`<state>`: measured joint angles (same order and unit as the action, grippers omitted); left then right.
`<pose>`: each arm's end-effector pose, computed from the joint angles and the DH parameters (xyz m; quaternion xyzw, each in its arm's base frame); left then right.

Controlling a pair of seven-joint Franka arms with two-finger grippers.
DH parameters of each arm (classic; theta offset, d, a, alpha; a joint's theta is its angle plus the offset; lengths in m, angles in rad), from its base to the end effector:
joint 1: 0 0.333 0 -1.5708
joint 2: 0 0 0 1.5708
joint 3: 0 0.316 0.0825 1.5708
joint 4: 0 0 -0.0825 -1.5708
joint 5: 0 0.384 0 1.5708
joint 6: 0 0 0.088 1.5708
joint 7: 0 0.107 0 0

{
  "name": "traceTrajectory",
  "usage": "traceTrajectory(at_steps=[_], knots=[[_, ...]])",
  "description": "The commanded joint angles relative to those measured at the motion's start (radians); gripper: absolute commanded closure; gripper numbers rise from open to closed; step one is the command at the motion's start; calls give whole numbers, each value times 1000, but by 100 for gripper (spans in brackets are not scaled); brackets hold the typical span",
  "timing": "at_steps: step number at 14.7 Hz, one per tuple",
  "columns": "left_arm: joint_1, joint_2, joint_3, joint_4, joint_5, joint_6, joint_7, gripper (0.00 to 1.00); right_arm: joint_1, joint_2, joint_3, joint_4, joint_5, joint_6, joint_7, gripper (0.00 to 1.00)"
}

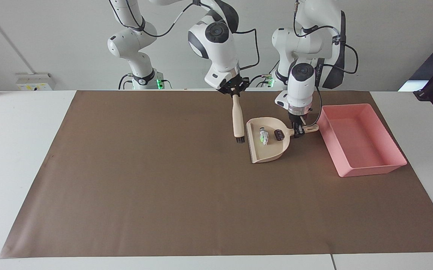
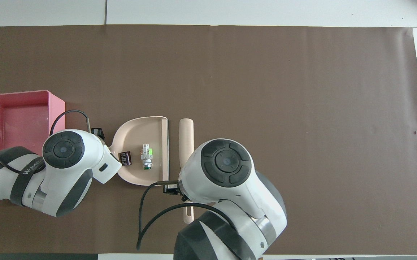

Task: Clean e-waste and dump in bin
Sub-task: 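Sweep the component into the dustpan with the brush in the right gripper, then lift the dustpan with the left gripper while the right gripper returns the brush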

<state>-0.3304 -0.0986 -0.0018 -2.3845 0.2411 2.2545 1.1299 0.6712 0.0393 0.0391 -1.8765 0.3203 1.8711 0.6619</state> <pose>0.4560 -0.1504 0.3570 -0.6873 0.7204 0.0501 0.0788 0.4156 0.3887 0.4862 -0.9878 0.0267 0.1134 0.1036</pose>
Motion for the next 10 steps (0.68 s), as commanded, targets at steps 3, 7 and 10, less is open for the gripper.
traceTrajectory(at_steps=[3, 7, 10], knots=[[79, -27, 13, 164, -114, -200, 192, 100, -266, -116, 13, -26, -150, -240, -180, 100], [223, -35, 13, 280, -129, -338, 290, 100, -537, -140, 13, -78, -285, -268, -506, 100], [331, -32, 14, 339, -140, -364, 393, 100, -695, -162, 13, -186, -352, -172, -665, 100]])
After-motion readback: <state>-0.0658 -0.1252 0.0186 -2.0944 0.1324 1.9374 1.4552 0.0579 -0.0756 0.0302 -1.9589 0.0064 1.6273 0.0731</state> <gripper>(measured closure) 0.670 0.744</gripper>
